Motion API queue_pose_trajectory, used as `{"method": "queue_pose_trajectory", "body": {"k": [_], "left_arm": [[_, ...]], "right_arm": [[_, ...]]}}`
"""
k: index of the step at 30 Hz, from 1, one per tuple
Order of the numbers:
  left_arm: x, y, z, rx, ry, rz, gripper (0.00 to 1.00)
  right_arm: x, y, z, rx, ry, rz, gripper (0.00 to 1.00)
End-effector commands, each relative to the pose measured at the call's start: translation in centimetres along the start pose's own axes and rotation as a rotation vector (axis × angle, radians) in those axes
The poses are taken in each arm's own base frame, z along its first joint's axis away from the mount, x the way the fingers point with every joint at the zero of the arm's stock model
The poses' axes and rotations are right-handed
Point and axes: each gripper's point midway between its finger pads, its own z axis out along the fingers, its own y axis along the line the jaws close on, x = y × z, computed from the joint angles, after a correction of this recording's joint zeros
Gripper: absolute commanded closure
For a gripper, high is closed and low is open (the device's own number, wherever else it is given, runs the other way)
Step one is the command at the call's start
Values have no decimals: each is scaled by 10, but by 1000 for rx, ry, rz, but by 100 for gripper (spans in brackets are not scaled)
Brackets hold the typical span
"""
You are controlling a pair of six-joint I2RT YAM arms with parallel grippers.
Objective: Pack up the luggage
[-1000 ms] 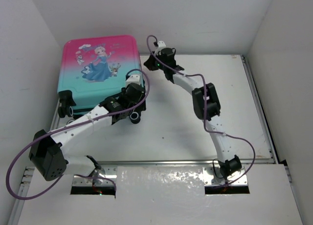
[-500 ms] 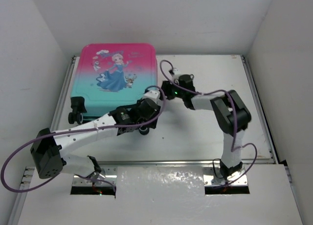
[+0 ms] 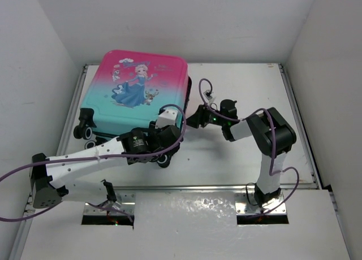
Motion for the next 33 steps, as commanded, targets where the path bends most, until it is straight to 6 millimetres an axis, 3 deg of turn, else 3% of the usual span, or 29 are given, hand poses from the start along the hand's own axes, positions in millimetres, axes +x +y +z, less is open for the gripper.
{"method": "queue_pose_trajectory", "body": {"k": [1, 4, 5, 7, 8, 11, 17, 27, 33], "left_arm": [[-59, 66, -18, -301, -255, -157, 100], [-68, 77, -5, -330, -272, -191, 100], [-73, 78, -2, -328, -284, -206, 100], [-75, 74, 2, -307, -284, -203, 100], [-77, 72, 3, -296, -288, -200, 100], [-76, 64, 7, -255, -280, -184, 100], [-73, 54, 10, -189, -273, -169, 100], [-72, 46, 15, -156, -267, -144, 100], [-71, 47, 17, -163, -268, -136, 100]], "right_arm": [[-64, 82, 16, -298, -122, -107, 47], [-53, 81, 21, -226, -43, -185, 46], [-35, 64, 18, -157, 15, -232, 44], [-31, 53, 9, -87, 21, -307, 40], [-14, 37, 3, -38, 75, -351, 38], [-2, 18, -1, 3, 137, -422, 38], [2, 21, 11, -129, 189, -476, 44], [-18, 31, 36, -199, 214, -538, 44], [-9, 42, 47, -257, 234, -485, 44]]}}
